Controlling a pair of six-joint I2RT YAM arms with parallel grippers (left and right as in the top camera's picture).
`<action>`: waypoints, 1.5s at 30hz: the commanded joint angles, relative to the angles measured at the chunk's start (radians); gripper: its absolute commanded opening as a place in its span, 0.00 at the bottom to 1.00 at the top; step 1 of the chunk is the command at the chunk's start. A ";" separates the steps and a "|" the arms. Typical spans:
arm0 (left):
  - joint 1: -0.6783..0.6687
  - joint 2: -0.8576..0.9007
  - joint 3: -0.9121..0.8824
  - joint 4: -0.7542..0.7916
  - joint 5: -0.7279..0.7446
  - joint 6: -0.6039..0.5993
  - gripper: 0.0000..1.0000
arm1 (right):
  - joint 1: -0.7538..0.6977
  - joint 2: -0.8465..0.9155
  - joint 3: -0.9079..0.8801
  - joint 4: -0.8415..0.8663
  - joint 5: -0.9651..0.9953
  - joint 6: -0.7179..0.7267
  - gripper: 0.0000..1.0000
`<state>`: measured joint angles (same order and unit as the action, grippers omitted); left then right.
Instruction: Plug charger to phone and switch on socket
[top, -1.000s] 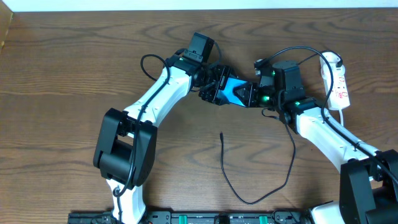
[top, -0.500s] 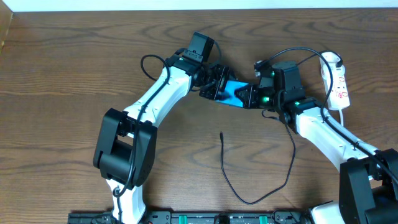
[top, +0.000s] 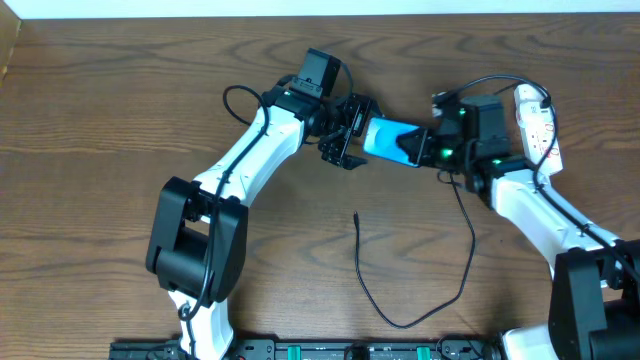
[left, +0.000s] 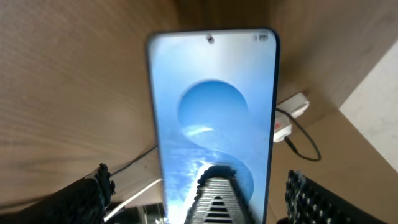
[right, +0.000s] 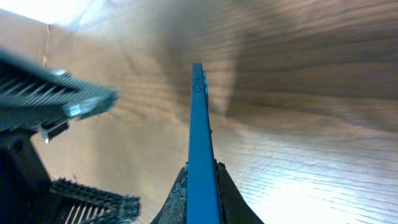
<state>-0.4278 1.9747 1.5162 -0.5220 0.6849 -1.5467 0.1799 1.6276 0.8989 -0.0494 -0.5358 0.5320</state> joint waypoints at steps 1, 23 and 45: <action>0.006 -0.091 0.005 0.011 -0.090 0.068 0.90 | -0.051 -0.005 0.022 0.035 -0.093 0.132 0.01; 0.006 -0.232 0.005 0.099 -0.361 0.077 0.92 | -0.079 -0.005 0.022 0.363 -0.351 1.329 0.01; 0.006 -0.232 0.005 0.122 -0.362 -0.003 0.80 | 0.000 -0.005 0.022 0.593 -0.354 1.519 0.02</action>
<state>-0.4271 1.7412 1.5162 -0.4019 0.3340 -1.5494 0.1574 1.6279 0.9001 0.5293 -0.8719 2.0365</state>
